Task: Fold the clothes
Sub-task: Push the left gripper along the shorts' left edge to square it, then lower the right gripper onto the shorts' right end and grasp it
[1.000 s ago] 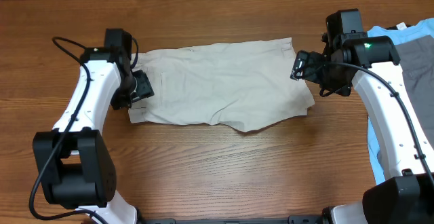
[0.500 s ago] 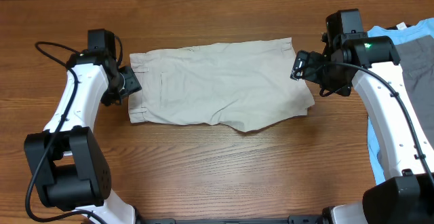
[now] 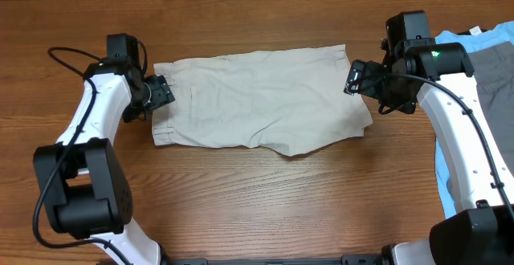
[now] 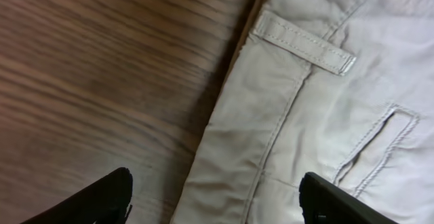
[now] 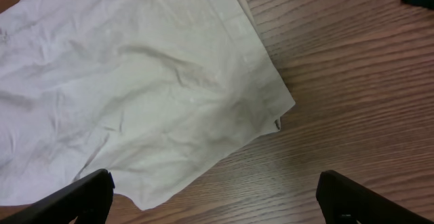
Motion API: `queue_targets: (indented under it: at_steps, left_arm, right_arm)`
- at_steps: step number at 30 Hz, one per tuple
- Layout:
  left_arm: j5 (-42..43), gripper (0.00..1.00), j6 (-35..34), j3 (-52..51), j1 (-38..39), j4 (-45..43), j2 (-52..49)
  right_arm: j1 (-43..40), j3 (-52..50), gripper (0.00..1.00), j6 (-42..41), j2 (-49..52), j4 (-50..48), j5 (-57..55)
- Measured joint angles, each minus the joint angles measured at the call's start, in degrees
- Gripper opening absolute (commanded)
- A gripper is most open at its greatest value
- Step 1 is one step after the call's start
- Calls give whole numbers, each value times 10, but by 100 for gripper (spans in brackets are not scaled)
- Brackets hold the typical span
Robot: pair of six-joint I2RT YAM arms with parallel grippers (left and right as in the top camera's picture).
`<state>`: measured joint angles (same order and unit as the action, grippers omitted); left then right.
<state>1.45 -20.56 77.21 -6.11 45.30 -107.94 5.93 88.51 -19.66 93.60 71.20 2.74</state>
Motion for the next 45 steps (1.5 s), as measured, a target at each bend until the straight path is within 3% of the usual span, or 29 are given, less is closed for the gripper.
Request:
queue_targets:
  at_steps: [12, 21, 32, 37, 45]
  left_arm:
    - [42, 82, 51, 0, 0, -20, -68]
    - [59, 55, 61, 3, 0, -27, -80]
    - [78, 38, 62, 5, 1, -27, -84]
    - [86, 4, 63, 6, 1, -26, -84]
    - [89, 4, 62, 13, 1, -18, -84]
  right_arm:
    - [0, 0, 100, 0, 0, 0, 0]
    - [0, 0, 100, 0, 0, 0, 0]
    - [0, 0, 100, 0, 0, 0, 0]
    - [0, 0, 100, 0, 0, 0, 0]
    - [0, 0, 100, 0, 0, 0, 0]
